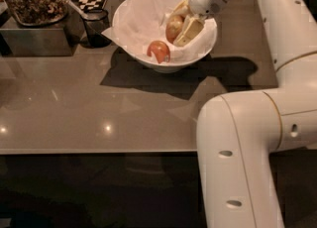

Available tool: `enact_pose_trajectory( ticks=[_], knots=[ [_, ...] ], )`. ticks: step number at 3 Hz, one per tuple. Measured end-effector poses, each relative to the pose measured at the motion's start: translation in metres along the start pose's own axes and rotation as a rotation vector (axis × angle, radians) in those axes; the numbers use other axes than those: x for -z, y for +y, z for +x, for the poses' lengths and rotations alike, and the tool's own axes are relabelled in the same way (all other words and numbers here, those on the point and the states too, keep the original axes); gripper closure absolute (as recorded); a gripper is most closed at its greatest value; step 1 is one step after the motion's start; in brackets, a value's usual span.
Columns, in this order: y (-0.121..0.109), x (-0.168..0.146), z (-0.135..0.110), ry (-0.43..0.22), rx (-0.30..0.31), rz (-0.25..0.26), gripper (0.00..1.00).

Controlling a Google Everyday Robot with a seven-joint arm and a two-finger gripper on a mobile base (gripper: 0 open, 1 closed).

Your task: Pick apple from white bowl

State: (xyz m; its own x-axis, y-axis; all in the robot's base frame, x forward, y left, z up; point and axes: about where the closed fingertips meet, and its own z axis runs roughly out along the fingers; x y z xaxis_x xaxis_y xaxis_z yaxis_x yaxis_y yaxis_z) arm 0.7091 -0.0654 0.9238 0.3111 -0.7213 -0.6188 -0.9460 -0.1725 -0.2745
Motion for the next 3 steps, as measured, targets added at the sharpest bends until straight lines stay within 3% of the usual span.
enact_pose_trajectory(
  ticks=[1, 2, 3],
  knots=[
    [0.01, 0.036, -0.03, -0.199, -0.006, 0.052, 1.0],
    [0.021, 0.062, -0.041, -0.321, -0.068, 0.068, 1.0],
    [0.032, 0.087, -0.038, -0.369, -0.145, 0.101, 1.0]
  ],
)
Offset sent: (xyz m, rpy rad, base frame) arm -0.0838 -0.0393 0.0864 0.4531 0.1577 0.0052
